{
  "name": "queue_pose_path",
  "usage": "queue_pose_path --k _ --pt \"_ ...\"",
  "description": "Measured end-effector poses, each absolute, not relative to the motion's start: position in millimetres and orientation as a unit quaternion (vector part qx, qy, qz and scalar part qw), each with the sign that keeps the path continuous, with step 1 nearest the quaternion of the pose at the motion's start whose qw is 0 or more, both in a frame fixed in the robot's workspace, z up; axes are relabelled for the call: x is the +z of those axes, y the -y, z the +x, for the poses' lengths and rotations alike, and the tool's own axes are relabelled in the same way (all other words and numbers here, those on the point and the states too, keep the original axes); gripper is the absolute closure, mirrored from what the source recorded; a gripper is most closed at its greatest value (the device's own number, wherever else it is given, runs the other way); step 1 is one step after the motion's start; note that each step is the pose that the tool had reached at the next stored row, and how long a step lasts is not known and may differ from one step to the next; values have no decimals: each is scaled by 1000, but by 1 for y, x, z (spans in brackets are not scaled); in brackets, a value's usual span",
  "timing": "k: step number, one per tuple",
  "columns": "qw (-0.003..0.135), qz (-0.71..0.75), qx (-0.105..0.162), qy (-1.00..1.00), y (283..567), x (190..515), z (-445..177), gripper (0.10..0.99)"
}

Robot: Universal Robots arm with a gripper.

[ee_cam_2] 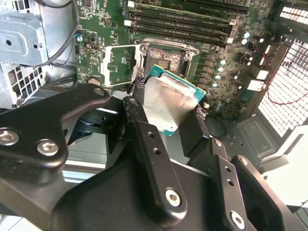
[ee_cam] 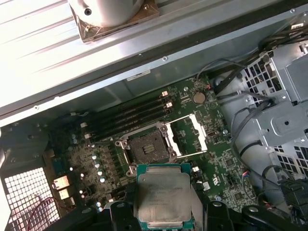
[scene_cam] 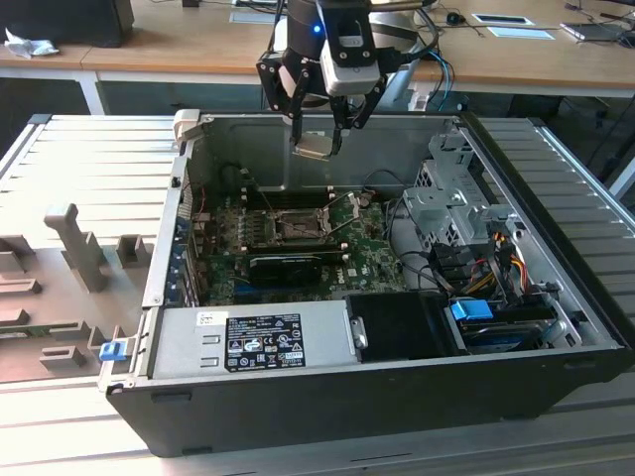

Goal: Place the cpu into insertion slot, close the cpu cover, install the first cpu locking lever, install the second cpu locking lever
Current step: 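Place the cpu into insertion slot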

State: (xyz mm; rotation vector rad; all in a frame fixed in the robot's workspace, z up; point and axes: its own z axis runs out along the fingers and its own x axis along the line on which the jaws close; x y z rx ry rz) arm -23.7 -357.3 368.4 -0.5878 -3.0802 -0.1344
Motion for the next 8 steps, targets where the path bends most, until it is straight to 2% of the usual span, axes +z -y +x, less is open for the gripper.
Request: queue_pose_path --k 8 --pt "1 -198 -43 979 357 368 -24 557"
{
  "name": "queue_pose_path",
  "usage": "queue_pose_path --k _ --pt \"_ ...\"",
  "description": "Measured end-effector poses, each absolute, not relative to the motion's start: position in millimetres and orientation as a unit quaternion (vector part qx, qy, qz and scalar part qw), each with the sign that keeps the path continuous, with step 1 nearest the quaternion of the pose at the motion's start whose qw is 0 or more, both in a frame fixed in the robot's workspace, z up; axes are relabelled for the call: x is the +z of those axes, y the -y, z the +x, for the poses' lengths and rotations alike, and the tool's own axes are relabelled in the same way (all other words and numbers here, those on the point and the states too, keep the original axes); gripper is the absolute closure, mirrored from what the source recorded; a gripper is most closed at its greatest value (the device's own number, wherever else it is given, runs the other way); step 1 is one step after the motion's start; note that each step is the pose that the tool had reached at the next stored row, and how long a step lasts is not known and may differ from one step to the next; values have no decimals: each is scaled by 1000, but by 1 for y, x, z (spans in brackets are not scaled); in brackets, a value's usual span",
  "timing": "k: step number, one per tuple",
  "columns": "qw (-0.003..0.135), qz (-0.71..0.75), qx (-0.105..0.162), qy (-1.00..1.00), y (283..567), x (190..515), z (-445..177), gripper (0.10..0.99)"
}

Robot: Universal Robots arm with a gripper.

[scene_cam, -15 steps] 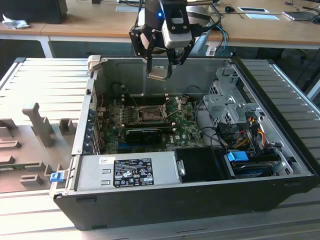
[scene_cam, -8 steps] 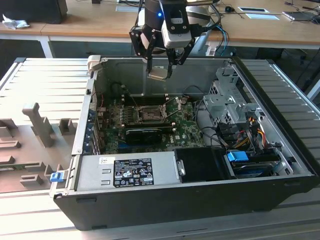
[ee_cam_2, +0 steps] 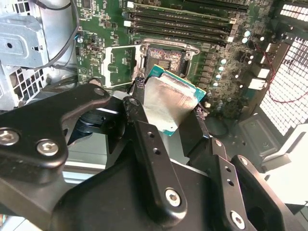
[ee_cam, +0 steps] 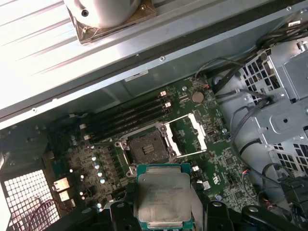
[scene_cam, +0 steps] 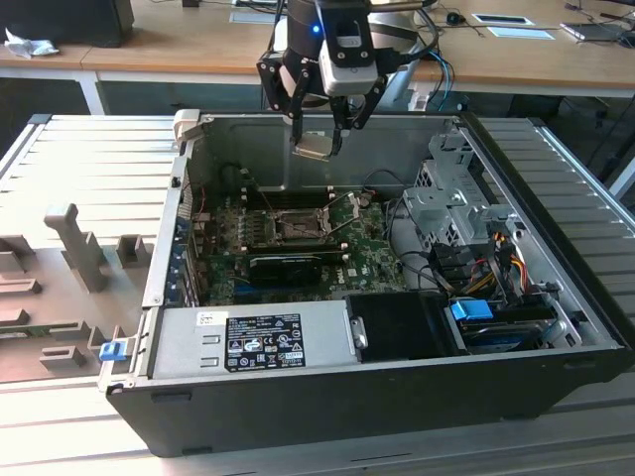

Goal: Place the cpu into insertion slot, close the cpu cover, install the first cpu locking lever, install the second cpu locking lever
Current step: 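Place the cpu into insertion slot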

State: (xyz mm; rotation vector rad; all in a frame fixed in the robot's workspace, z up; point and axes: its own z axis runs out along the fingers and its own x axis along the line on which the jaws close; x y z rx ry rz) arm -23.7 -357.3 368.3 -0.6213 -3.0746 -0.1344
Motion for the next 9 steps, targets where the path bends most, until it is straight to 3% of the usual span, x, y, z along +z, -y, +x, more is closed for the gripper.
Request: queue_pose_path --k 9 --pt "0 -218 -43 975 357 368 -24 557"
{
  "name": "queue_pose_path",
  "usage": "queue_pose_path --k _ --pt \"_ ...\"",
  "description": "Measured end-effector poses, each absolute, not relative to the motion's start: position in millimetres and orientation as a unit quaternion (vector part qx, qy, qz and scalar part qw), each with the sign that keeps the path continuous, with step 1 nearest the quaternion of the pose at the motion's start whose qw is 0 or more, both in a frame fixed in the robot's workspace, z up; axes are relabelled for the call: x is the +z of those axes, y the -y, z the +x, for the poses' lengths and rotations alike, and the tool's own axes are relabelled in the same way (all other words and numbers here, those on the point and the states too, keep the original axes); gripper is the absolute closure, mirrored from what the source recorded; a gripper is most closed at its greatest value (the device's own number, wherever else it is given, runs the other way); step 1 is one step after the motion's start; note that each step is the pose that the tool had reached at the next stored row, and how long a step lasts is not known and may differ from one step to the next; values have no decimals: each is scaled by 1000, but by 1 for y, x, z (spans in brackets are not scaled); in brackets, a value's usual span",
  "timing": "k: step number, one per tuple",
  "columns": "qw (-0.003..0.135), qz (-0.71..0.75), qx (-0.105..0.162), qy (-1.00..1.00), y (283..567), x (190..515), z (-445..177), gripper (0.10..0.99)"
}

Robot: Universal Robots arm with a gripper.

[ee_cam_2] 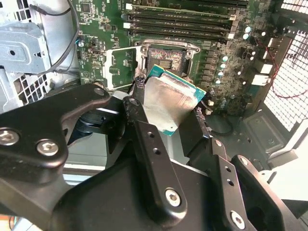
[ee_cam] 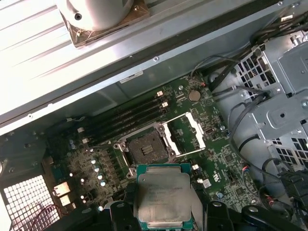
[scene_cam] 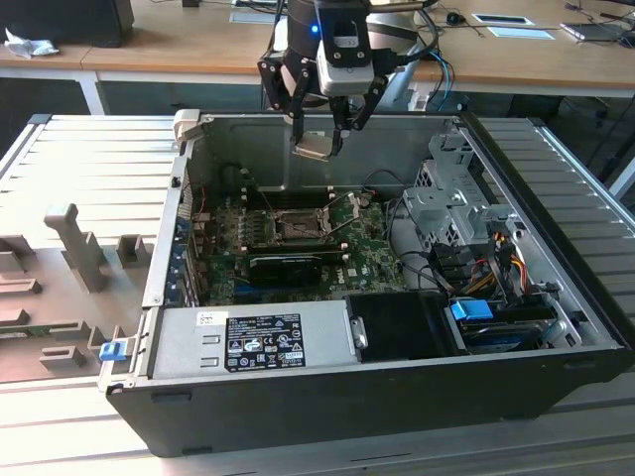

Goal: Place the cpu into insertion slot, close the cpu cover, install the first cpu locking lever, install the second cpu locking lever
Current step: 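Place the cpu into insertion slot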

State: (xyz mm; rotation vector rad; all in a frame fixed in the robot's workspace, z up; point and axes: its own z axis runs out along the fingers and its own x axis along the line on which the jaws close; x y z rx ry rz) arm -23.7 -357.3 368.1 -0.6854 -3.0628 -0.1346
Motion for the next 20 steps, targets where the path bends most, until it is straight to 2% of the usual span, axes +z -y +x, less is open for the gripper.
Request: queue_pose_path --k 20 --pt "-3 -299 -43 953 357 367 -24 557"
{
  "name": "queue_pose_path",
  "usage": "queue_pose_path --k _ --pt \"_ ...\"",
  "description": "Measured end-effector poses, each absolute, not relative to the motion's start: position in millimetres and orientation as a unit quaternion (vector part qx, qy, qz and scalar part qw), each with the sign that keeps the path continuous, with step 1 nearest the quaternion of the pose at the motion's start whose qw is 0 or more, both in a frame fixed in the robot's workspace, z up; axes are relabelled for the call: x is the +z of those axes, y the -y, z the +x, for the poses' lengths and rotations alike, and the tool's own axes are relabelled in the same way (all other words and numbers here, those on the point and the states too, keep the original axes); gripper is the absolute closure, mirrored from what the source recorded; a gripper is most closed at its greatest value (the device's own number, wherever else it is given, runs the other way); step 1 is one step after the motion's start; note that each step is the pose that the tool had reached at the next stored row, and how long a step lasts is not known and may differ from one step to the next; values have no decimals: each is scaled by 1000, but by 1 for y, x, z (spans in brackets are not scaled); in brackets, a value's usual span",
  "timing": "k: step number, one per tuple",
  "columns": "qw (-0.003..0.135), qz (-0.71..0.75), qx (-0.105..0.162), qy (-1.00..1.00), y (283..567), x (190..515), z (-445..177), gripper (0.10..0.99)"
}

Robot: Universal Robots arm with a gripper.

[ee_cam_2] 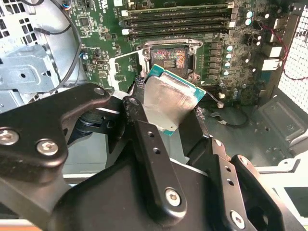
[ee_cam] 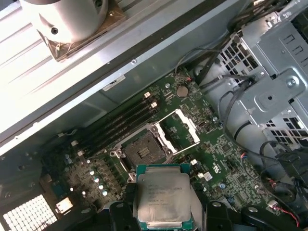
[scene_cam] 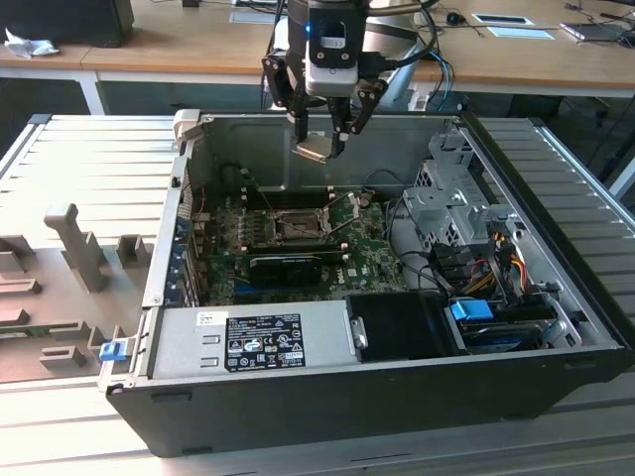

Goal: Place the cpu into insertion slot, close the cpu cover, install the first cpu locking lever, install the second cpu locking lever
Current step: 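Place the cpu into insertion slot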

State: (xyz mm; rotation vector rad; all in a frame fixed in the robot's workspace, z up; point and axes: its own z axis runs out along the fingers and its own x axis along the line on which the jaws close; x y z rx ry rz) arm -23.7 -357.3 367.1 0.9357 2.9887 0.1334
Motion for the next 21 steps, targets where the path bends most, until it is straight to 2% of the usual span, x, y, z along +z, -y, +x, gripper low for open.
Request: queue_pose_path --k 21 --pt "7 365 42 -930 357 367 -24 557"
